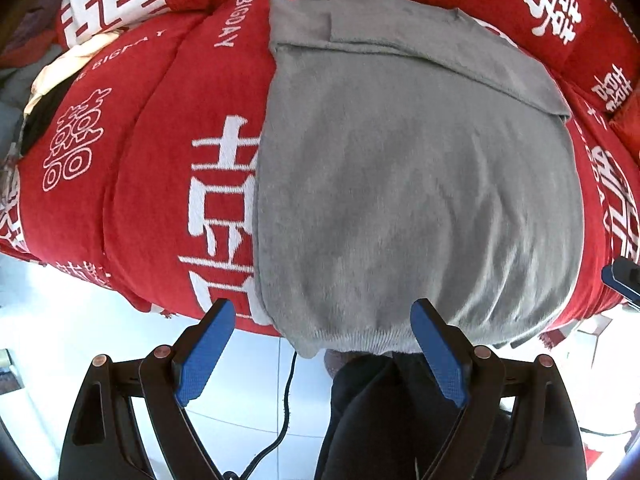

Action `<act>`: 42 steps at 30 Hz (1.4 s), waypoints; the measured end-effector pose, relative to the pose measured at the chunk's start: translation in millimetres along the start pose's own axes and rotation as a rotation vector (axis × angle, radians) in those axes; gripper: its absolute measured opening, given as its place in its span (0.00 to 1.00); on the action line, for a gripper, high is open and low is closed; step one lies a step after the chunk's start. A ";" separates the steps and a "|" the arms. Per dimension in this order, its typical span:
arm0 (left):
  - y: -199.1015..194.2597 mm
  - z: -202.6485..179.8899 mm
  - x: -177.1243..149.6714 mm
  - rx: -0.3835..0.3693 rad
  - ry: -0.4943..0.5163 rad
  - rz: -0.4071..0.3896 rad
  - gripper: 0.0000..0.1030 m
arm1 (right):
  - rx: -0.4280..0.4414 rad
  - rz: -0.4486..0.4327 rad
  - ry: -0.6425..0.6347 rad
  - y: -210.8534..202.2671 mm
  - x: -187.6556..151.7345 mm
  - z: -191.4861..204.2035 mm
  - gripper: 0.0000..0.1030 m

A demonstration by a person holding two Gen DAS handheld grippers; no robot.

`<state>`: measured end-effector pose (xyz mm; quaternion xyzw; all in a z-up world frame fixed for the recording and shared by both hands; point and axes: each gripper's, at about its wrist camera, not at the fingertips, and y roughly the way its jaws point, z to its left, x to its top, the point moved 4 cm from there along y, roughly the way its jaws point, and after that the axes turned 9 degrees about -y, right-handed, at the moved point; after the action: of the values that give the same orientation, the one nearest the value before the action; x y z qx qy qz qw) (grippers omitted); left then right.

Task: Fold small clothes
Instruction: 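Grasp the sweater hem with both grippers and lift it toward the collar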

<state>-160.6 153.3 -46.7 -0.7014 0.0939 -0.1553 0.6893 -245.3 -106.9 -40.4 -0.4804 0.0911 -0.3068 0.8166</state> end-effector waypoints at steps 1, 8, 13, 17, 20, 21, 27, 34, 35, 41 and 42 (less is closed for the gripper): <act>1.7 -0.1 -2.1 -0.001 0.004 0.002 0.87 | -0.008 0.003 0.006 -1.1 -5.0 -3.2 0.51; 21.5 -0.8 -10.1 -0.018 -0.040 0.012 0.87 | -0.050 0.051 0.010 6.5 -20.0 -35.3 0.51; 39.6 7.9 -13.9 -0.072 -0.081 0.005 0.87 | -0.072 0.097 -0.012 20.8 -24.6 -60.5 0.51; 52.9 34.2 -17.0 -0.116 -0.118 -0.008 0.87 | -0.077 0.121 -0.019 26.6 -32.3 -85.4 0.51; 66.2 53.4 -24.5 -0.153 -0.136 0.025 0.87 | -0.084 0.154 -0.011 31.2 -44.9 -106.8 0.51; 71.8 58.4 -28.1 -0.165 -0.138 0.043 0.87 | -0.081 0.170 -0.006 33.5 -49.9 -112.9 0.51; 93.9 61.2 -44.1 -0.257 -0.131 0.111 0.87 | -0.042 0.261 0.019 56.3 -83.0 -136.5 0.51; 113.4 35.7 -38.3 -0.296 -0.061 0.135 0.87 | 0.034 0.245 -0.015 78.9 -81.6 -126.1 0.54; 115.3 35.5 -36.3 -0.296 -0.066 0.137 0.87 | 0.040 0.262 -0.034 82.1 -82.3 -123.4 0.54; 127.8 47.9 -38.8 -0.315 -0.079 0.170 0.87 | 0.109 0.244 -0.034 85.6 -82.4 -109.4 0.54; 132.9 49.0 -42.4 -0.314 -0.078 0.188 0.87 | 0.112 0.244 -0.032 86.4 -81.7 -108.4 0.54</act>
<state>-172.3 209.6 -182.8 -0.7939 0.1552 -0.0464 0.5861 -322.6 -107.6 -181.5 -0.4244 0.1184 -0.2022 0.8746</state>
